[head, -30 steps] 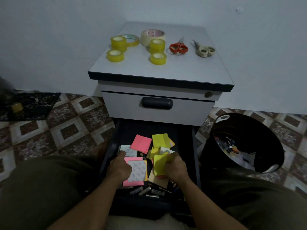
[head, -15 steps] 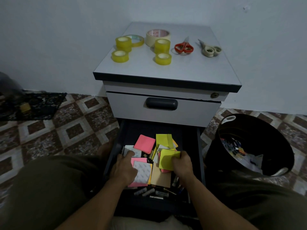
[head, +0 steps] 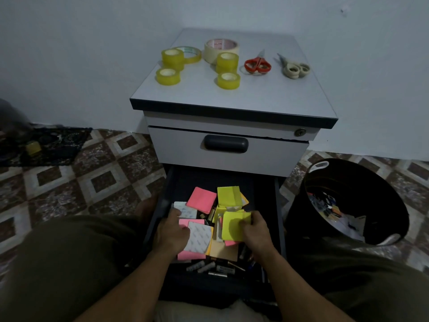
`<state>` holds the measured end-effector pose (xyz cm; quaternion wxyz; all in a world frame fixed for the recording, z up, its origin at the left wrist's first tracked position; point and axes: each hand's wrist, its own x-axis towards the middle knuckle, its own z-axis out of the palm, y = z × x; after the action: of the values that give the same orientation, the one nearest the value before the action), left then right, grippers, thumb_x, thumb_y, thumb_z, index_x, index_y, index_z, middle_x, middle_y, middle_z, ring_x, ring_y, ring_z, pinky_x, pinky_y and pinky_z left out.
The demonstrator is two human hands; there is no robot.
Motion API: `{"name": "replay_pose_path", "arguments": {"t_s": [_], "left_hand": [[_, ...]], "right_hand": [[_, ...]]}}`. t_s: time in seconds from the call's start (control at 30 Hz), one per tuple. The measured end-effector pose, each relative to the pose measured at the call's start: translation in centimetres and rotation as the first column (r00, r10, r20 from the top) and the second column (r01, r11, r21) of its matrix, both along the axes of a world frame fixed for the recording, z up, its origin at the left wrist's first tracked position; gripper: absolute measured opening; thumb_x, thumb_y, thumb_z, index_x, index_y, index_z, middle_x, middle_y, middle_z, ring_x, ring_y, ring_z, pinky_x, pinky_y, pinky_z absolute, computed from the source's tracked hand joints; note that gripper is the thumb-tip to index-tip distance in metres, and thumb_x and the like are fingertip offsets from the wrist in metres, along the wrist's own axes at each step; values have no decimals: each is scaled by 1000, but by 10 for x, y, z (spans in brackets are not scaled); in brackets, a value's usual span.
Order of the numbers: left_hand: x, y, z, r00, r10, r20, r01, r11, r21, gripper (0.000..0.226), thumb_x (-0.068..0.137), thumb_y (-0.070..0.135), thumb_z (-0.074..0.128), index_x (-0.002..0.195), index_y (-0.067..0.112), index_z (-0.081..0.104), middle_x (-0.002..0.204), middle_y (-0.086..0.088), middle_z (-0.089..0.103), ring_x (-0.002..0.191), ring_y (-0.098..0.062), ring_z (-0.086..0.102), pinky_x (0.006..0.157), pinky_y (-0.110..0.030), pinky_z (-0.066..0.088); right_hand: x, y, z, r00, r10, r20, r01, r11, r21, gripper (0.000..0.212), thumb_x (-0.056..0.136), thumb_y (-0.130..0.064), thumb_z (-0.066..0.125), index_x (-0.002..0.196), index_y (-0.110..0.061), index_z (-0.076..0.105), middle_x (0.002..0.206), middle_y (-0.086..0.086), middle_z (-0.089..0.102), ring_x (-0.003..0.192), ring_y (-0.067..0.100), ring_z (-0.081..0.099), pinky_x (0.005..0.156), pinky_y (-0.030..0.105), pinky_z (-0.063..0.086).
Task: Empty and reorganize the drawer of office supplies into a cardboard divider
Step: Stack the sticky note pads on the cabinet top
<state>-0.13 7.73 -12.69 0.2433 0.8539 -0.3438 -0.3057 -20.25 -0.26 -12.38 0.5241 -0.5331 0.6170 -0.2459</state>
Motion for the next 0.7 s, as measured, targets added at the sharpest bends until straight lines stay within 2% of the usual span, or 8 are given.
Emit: {"name": "replay_pose_path", "arguments": {"t_s": [0.07, 0.13, 0.27, 0.37, 0.43, 0.5, 0.6, 0.7], "left_hand": [[-3, 1, 3, 985, -88, 150, 82, 996, 44, 37, 88, 21, 60, 121, 29, 48, 118, -5, 49, 102, -26, 57, 72, -30, 45], [-4, 1, 7, 962, -144, 232, 132, 989, 66, 31, 88, 22, 61, 116, 27, 51, 117, -4, 48, 103, -25, 56, 73, -30, 44], [-1, 1, 6, 959, -206, 196, 183, 975, 129, 33, 86, 27, 65, 118, 30, 56, 121, -4, 51, 101, -22, 58, 76, -31, 51], [-2, 3, 4, 948, -260, 185, 229, 957, 176, 51, 83, 31, 70, 131, 35, 52, 132, -6, 44, 114, -26, 54, 88, -35, 51], [-5, 2, 4, 946, -268, 180, 244, 959, 146, 54, 85, 27, 70, 135, 35, 53, 138, -5, 40, 120, -25, 51, 93, -34, 50], [-8, 0, 4, 937, -272, 219, 259, 962, 85, 43, 85, 19, 68, 126, 33, 59, 134, -2, 42, 117, -23, 51, 89, -32, 50], [-10, -1, 5, 932, -255, 257, 265, 964, -5, 21, 85, 12, 63, 99, 28, 60, 112, 1, 53, 100, -21, 57, 74, -30, 49], [-9, -2, 9, 968, -191, 162, 201, 978, -49, 19, 90, 14, 58, 84, 30, 51, 81, -1, 61, 72, -21, 60, 55, -27, 43]], "right_hand": [[2, 3, -3, 1000, 26, 13, -27, 998, 58, 14, 92, -1, 47, 98, -11, 54, 95, 12, 62, 85, 24, 59, 73, 40, 51], [5, 5, -7, 998, 48, 31, -52, 991, 122, 19, 92, -3, 48, 101, -19, 54, 102, 10, 63, 95, 27, 62, 84, 48, 55], [4, 3, -23, 997, 58, 55, -66, 983, 168, 32, 77, -20, 50, 105, -17, 65, 102, 7, 71, 95, 28, 68, 87, 55, 56], [2, 3, -25, 998, 55, 44, -61, 984, 169, 30, 81, -12, 49, 107, -15, 64, 104, 8, 70, 97, 29, 66, 88, 56, 55], [0, 3, -20, 998, 53, 46, -60, 986, 157, 31, 86, -7, 49, 113, -16, 59, 107, 8, 66, 99, 29, 63, 90, 52, 55], [-2, 5, -15, 994, 64, 86, -75, 990, 122, 44, 86, 4, 48, 121, -23, 52, 108, 5, 62, 97, 25, 62, 82, 43, 57], [-6, 8, -11, 978, 150, 148, -158, 986, 45, 68, 78, 18, 44, 132, -23, 47, 112, 4, 59, 91, 19, 62, 67, 36, 55], [-6, 11, -8, 967, 147, 206, -163, 984, 67, 62, 81, 18, 44, 124, -26, 52, 111, -2, 58, 90, 15, 62, 60, 28, 55]]}}
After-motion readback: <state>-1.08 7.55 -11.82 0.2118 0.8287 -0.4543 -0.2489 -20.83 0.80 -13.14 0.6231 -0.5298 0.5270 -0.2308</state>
